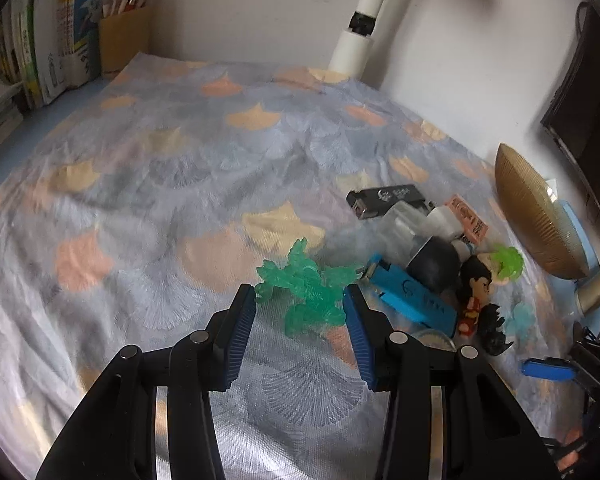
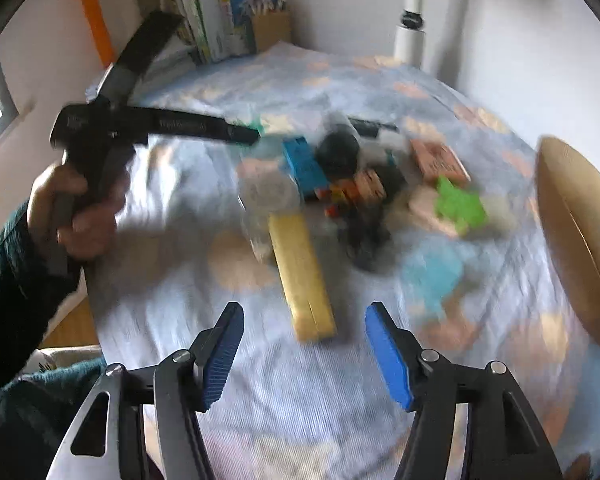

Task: Organize rigid objects
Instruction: 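Grasp the green translucent figure with the left gripper while the right grasps the yellow block, then carry both items to the amber bowl and open both grippers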

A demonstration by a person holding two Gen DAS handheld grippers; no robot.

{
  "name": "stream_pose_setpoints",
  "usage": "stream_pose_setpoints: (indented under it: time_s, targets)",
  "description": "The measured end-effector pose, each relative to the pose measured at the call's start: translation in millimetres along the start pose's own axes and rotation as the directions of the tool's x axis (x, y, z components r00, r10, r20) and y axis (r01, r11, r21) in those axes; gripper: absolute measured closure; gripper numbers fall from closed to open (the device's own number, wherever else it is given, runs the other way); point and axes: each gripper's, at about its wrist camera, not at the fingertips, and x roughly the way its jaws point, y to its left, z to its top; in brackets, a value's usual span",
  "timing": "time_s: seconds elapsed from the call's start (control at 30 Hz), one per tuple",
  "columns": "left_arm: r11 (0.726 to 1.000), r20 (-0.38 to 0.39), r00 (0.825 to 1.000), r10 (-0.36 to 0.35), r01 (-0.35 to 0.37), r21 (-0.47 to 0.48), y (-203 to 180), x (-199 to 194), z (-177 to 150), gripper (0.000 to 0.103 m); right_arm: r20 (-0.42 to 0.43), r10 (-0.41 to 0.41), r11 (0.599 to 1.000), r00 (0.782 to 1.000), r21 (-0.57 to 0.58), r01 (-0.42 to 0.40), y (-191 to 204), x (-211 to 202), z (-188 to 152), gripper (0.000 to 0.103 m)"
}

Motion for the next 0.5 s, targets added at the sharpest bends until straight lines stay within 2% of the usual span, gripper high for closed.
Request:
stream_pose_setpoints:
  time_s: [0.03,0.07,0.13,0.2,0.27,0.3,0.4,0.5]
  targets:
    - [1.0,-0.006,1.0,0.003,-0.003,0.004,-1,1,-1,0.061,-0.009,0.001,1.0,1.0,-0.005,-0.001,2,5,4,0.042]
    - [1.0,-0.009,1.0,0.012,-0.012,0.008,-2,2,-2,0.061,-0.027,0.003,1.0,1.0,-0.017,-0.004,4,16,10,0.055]
    - [1.0,-0.005,1.0,0.023,-0.023,0.019,-3,1,-3,0.061,-0.048,0.009,0.999,0.999,-0.051,-0.012,12,28,13,0.07]
    - [0.999,0.004,1.0,0.025,-0.025,0.028,-5,0,-4,0.061,-0.024,0.007,0.996,1.0,-0.091,-0.009,21,29,13,0.08]
    - [0.999,0.006,1.0,0.029,-0.029,0.035,-6,0,-5,0.061,-0.035,0.052,0.992,0.998,-0.114,-0.056,28,24,7,0.08]
    - [0.999,0.005,1.0,0.029,-0.029,0.039,-6,0,-5,0.061,-0.039,0.05,0.99,0.998,-0.129,-0.055,31,21,2,0.08]
    - [0.998,0.012,1.0,0.028,-0.029,0.053,-8,-1,-5,0.061,-0.046,0.013,0.987,0.999,-0.157,-0.02,36,7,-19,0.08]
    - [0.998,0.014,0.999,0.035,-0.035,0.059,-10,-2,-6,0.061,-0.047,-0.013,0.993,0.999,-0.117,0.007,29,-3,-30,0.08]
